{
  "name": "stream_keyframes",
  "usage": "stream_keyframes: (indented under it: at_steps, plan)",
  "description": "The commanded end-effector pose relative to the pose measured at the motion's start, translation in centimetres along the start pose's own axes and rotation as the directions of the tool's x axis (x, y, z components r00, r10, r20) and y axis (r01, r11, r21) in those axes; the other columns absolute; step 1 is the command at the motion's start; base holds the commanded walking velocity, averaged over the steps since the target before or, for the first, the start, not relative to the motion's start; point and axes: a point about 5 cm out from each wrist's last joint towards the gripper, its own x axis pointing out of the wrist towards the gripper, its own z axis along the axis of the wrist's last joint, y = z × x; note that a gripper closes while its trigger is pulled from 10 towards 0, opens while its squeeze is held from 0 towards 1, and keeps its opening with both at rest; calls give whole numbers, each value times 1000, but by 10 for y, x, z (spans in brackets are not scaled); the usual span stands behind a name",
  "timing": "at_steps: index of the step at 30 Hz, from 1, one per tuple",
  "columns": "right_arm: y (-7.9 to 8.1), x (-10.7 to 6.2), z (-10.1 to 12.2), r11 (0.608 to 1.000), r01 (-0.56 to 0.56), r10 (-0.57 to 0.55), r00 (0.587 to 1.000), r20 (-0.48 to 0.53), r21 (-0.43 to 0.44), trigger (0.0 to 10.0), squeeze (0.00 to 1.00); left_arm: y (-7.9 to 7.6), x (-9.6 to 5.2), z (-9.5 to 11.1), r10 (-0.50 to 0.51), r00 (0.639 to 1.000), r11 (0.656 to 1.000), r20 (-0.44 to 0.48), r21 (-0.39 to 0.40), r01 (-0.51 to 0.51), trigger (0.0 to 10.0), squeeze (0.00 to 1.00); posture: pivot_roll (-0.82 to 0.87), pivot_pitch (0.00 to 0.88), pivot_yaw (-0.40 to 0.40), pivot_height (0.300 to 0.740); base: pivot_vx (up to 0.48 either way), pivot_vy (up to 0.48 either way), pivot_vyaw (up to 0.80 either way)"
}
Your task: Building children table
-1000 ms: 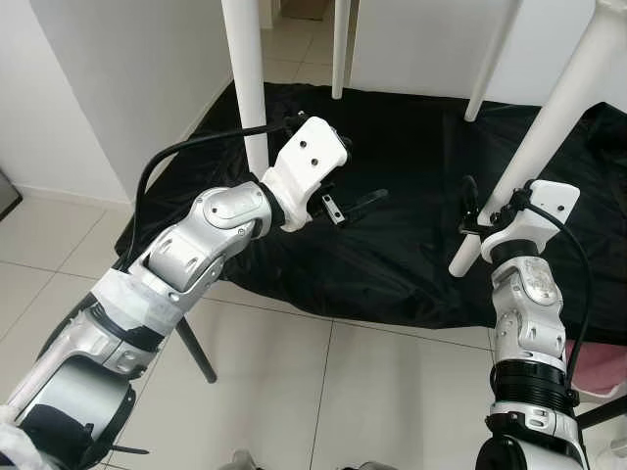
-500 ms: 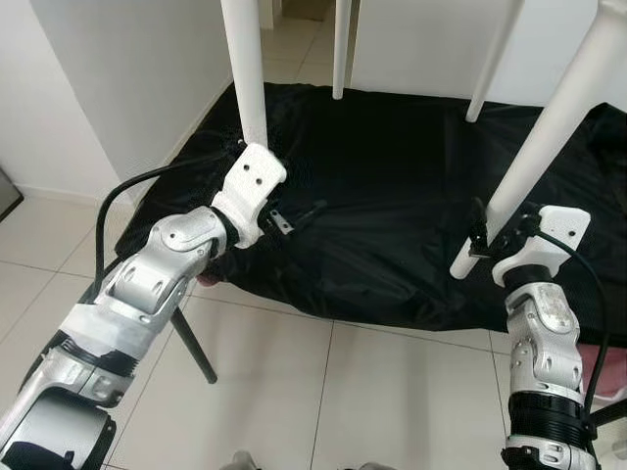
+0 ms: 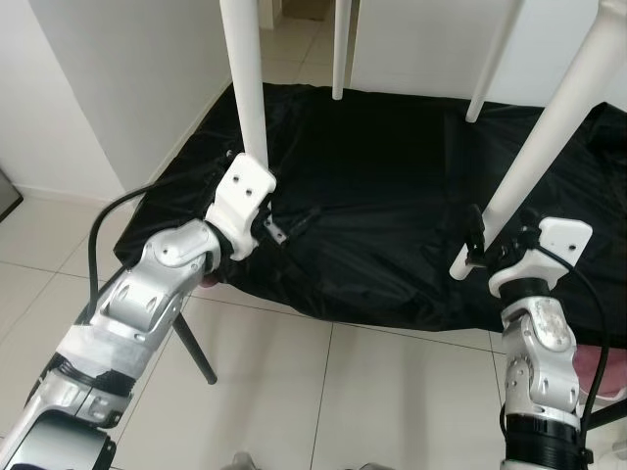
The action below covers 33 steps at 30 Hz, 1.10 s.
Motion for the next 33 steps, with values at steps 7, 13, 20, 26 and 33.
stream_keyframes:
  at_steps: [7,13,20,26,33]
  plan:
    - [2,-1,-1,1000,3,-3,1000,-9,4,10000,0,16,-9,-3,211,977,977,-12,-11,-211,10000,0,-18,20,-22,740,0,0,0]
    - [3,-5,-4,1000,14,-14,1000,-11,3,10000,0,18,-13,-8,284,959,957,-14,-51,-284,10000,0,-16,14,-23,740,0,0,0]
    - [15,-19,-15,999,25,-24,999,-46,23,10000,0,6,-27,-26,389,920,911,-53,-126,-393,10000,0,-5,7,-33,740,0,0,0]
    - [20,-18,-16,1000,-2,3,999,-52,23,10000,0,7,-34,-28,460,887,873,-49,-155,-461,10000,0,7,0,-41,740,0,0,0]
    - [30,-23,-23,999,-42,43,996,-72,21,10000,0,-1,-45,-31,545,838,813,-35,-221,-538,10000,0,16,0,-51,740,0,0,0]
